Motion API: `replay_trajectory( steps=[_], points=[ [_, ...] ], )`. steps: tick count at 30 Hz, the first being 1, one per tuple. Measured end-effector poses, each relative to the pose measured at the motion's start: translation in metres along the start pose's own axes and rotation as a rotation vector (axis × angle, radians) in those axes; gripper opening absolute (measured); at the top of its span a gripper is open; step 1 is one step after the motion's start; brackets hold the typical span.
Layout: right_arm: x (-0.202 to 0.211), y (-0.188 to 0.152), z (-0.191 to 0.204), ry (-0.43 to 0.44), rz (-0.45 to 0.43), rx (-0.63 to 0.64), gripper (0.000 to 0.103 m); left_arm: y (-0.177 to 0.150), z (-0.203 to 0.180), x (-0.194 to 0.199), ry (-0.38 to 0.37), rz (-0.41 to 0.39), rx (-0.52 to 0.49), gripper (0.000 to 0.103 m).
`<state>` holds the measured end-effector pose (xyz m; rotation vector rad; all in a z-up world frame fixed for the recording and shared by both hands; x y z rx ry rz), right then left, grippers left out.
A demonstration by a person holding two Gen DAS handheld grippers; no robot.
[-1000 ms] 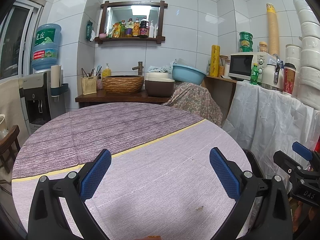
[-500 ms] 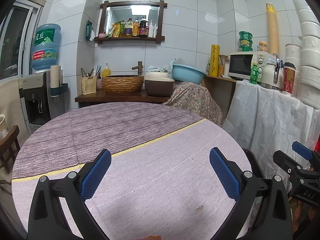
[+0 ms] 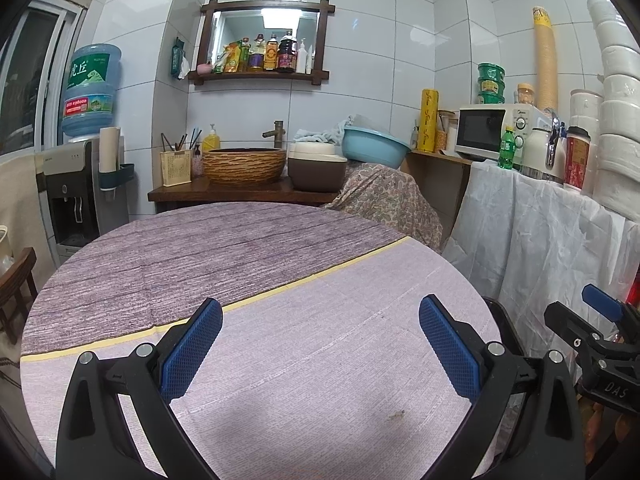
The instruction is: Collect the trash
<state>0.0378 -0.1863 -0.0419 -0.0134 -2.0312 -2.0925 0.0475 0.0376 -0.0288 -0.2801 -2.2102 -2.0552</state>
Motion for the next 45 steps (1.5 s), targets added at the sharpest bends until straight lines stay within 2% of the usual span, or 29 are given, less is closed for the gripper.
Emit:
replay_trajectory(
  steps=[45],
  points=[
    [-0.0002, -0.0019, -0.0006, 0.002, 0.002, -0.001, 0.097, 0.0031, 0.0014, -0.0009, 0.021, 0.005, -0.011, 0.098]
  ],
)
Point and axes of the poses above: each gripper's, at about its wrist camera, not at the fingertips, and x roughly against the way its jaws point, z to its left, y to its top, the point moved 5 cm from there along -x, roughly the way its jaws point, and after that the axes turned 8 degrees about -z, right-handed, at the moved point
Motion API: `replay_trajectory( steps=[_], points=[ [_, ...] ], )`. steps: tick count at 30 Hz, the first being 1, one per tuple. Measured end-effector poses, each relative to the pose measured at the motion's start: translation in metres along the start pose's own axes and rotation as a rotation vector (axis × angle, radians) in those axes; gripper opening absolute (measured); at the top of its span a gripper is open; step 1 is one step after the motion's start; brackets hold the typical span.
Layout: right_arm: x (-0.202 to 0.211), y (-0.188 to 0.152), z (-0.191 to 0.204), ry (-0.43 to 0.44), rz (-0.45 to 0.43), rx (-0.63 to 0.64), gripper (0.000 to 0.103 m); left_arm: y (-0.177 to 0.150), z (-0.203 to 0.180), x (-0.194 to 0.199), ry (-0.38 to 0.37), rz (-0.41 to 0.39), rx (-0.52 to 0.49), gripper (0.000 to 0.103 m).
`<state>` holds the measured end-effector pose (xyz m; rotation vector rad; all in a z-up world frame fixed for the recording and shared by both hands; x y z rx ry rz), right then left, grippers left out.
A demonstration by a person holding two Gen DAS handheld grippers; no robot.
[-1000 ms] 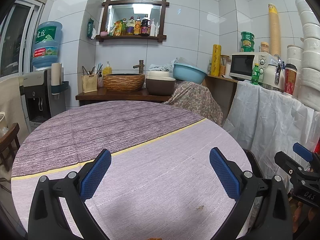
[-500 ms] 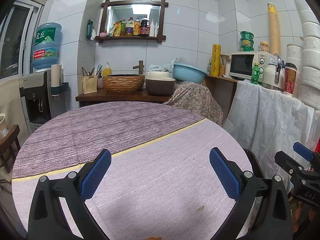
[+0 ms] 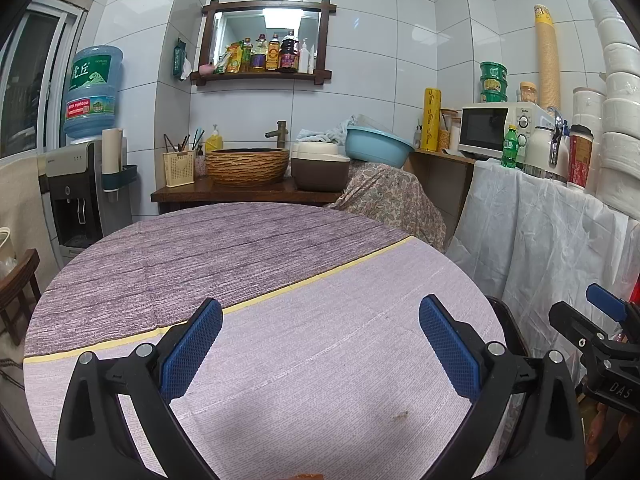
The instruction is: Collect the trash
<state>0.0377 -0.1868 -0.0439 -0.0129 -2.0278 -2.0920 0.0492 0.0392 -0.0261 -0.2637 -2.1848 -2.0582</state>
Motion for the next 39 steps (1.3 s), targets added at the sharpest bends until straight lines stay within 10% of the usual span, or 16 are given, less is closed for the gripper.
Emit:
replay_trajectory(
  steps=[39],
  points=[
    [0.0002, -0.0021, -0.0002, 0.004, 0.004, 0.0, 0.097, 0.0005, 0.0024, 0.001, 0.001, -0.003, -0.001, 0.098]
  ],
)
Point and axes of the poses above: each gripper's, at about its wrist camera, not at the fingertips, and x roughly against the way its jaws point, z to its left, y to its top, the point moved 5 cm from there along -x, roughly the way its jaws point, and after that the axes turned 8 degrees about -z, right-handed, at the moved point
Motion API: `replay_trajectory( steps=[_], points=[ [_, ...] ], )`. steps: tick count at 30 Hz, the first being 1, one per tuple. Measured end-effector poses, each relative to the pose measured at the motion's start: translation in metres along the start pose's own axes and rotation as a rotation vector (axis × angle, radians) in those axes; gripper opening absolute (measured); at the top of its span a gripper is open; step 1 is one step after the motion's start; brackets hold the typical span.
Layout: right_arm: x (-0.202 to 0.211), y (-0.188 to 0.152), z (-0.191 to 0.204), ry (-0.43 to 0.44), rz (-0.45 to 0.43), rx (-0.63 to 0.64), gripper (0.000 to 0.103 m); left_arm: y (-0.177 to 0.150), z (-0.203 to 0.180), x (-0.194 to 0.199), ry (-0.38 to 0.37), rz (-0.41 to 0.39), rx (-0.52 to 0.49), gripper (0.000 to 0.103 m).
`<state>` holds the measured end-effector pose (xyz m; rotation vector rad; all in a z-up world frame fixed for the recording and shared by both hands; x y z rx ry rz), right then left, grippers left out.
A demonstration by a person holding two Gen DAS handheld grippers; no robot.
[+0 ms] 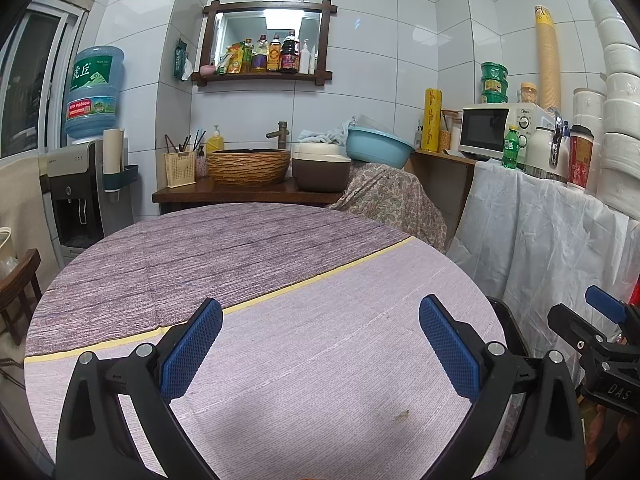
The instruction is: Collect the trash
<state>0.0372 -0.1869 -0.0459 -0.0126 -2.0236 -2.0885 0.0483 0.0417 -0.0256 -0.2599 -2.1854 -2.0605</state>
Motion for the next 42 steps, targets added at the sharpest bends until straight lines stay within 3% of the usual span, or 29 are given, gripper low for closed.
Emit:
replay_trajectory(
  steps=[42],
  points=[
    [0.0004, 0.0005, -0.0003, 0.001, 0.001, -0.002, 0.097, 0.0008, 0.006, -0.002, -0.01, 0.003, 0.0, 0.098]
  ],
)
Point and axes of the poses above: each gripper's, at about its wrist camera, not at the fingertips, and x roughly against the way its jaws point, z to its left, y to its top, the point moved 5 cm from there along -x, roughly the way its jaws point, and after that the axes turned 8 degrees about -z, right-handed, at the moved point
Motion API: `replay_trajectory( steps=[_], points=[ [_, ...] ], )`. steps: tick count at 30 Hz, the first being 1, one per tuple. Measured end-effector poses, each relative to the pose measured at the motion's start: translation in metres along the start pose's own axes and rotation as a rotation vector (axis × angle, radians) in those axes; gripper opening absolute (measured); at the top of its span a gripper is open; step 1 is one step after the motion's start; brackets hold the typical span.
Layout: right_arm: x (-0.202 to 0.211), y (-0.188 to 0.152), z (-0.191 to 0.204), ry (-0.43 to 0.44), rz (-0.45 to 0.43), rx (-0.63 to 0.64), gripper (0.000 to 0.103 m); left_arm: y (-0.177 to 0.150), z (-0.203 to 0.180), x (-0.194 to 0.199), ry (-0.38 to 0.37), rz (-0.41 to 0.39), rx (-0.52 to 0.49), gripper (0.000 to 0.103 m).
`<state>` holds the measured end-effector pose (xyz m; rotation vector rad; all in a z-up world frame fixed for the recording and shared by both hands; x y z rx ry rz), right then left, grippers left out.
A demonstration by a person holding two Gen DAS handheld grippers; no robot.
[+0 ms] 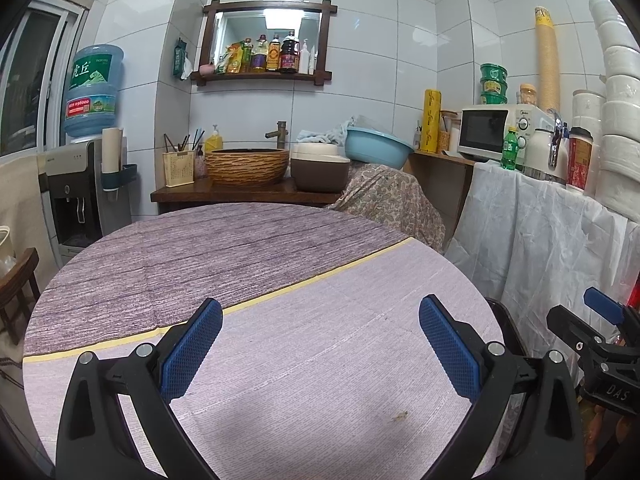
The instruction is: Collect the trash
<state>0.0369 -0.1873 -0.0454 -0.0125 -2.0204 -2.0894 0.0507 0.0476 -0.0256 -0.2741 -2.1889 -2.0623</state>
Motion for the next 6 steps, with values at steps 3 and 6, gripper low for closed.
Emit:
replay_trajectory(
  steps=[3, 6],
  points=[
    [0.0, 0.0001, 0.0001, -0.001, 0.0, 0.001, 0.097, -0.0004, -0.0008, 0.0003, 0.002, 0.001, -0.003, 0.098],
    [0.0009, -0.0005, 0.0007, -0.001, -0.001, 0.0, 0.097, -0.0005, -0.0009, 0.0002, 0.004, 0.001, -0.004, 0.098]
  ],
)
Point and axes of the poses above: each gripper's, at about its wrist camera, not at the fingertips, and x roughly against the way its jaws point, z to its left, y to its top, the point moved 5 cm from there along -x, roughly the way its jaws point, and after that the axes turned 8 degrees about -z, right-handed, at the moved point
